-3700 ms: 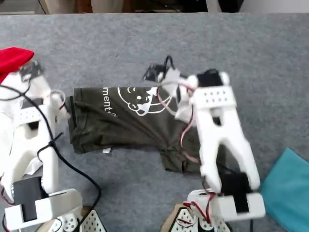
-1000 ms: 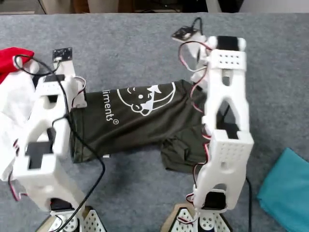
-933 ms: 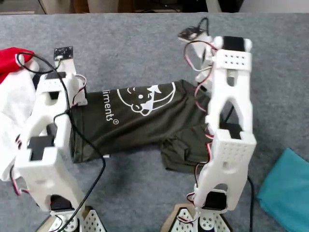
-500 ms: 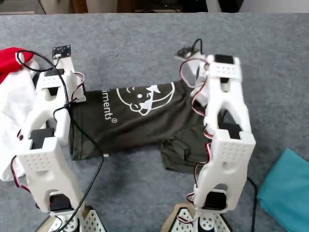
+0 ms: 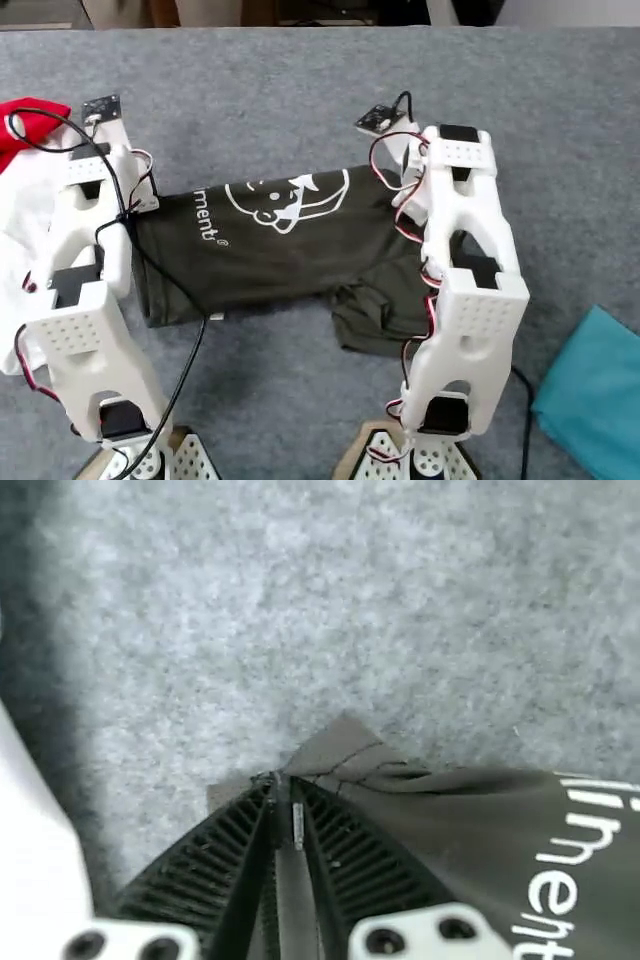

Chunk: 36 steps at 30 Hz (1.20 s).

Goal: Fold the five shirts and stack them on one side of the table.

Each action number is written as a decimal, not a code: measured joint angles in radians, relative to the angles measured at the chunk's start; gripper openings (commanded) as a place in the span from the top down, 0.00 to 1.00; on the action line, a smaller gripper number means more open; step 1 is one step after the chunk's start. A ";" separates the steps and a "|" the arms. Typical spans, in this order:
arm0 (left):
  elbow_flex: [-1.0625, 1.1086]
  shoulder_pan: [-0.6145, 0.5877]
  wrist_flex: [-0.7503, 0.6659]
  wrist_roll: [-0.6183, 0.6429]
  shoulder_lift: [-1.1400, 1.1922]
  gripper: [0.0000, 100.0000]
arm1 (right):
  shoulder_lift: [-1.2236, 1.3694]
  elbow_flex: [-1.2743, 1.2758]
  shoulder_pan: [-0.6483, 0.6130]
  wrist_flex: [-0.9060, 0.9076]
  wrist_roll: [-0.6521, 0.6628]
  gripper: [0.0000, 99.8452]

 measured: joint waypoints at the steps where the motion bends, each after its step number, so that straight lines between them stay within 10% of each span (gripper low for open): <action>1: -0.026 0.009 0.029 0.002 0.003 0.98 | -0.014 0.000 -0.006 0.014 0.000 0.99; 18: -0.522 0.089 0.615 0.009 0.008 0.98 | -0.129 -0.190 -0.097 0.043 -0.052 0.99; 36: 0.809 0.175 0.035 -0.048 -0.720 0.98 | 0.368 -0.772 -0.097 0.216 -0.057 0.99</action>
